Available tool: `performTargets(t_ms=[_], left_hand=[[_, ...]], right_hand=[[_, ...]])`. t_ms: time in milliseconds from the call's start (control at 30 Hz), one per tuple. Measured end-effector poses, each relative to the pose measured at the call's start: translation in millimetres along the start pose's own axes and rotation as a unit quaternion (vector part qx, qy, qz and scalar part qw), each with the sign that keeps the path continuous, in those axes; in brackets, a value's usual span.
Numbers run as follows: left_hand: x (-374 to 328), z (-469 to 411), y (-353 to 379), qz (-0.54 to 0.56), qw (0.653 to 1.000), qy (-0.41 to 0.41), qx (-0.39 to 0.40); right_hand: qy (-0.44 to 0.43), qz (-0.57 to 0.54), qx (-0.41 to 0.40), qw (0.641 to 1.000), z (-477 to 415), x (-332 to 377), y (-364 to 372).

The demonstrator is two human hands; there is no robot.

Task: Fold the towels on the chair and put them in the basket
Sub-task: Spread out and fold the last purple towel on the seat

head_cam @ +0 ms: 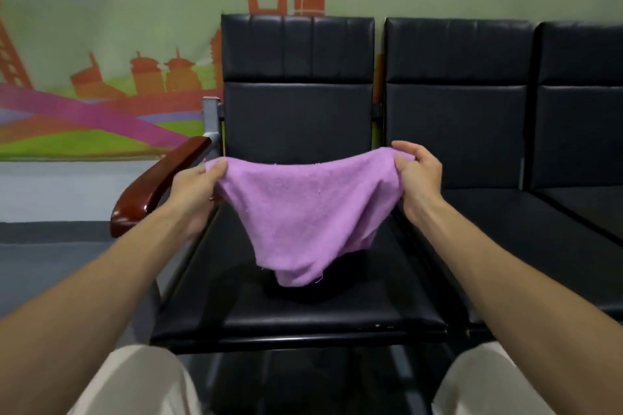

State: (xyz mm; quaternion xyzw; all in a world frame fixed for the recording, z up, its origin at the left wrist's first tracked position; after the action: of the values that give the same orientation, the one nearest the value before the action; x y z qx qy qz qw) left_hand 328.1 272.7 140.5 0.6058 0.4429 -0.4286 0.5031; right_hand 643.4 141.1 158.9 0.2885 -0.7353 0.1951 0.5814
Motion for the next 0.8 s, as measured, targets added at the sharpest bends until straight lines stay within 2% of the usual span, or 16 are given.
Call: performTargets(t_ms=[100, 200, 267, 367, 467, 633, 700, 800], left_hand=[[-59, 1, 14, 0.044, 0.999, 0.02, 0.013], [-111, 3, 17, 0.031, 0.998, 0.059, 0.013], [-141, 2, 11, -0.032, 0.993, 0.114, -0.002], [-178, 2, -1, -0.159, 0.962, 0.219, -0.027], [-194, 8, -11, -0.233, 0.935, 0.259, -0.064], [-199, 27, -8, -0.347, 0.887, 0.284, -0.112], [-197, 30, -7, -0.338, 0.893, 0.267, -0.132], [-193, 19, -11, -0.209, 0.94, 0.238, -0.126]], right_hand=[[-0.051, 0.011, -0.011, 0.999, -1, 59, 0], [-0.105, 0.031, -0.021, 0.994, 1, 111, -3], [-0.146, 0.062, -0.029, 0.987, 3, 140, -6], [-0.201, 0.101, -0.046, 0.973, 9, 169, -13], [-0.214, 0.116, -0.041, 0.969, 13, 178, -19], [-0.171, 0.104, -0.034, 0.979, 12, 173, -28], [-0.156, 0.105, -0.024, 0.982, 12, 168, -30], [-0.149, 0.107, -0.032, 0.982, 11, 160, -37]])
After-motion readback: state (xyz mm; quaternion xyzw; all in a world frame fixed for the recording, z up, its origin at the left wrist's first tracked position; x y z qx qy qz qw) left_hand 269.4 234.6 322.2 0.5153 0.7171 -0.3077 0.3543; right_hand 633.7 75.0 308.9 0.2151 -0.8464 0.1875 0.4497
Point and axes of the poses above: each hand's wrist, its own z-axis away from the middle knuckle, its own y-axis out of the palm, x = y × z, the point moved 4 cm from there along -z, towards the middle knuckle, and after that the axes turned 6 degrees about z, right-handed, at the moved point
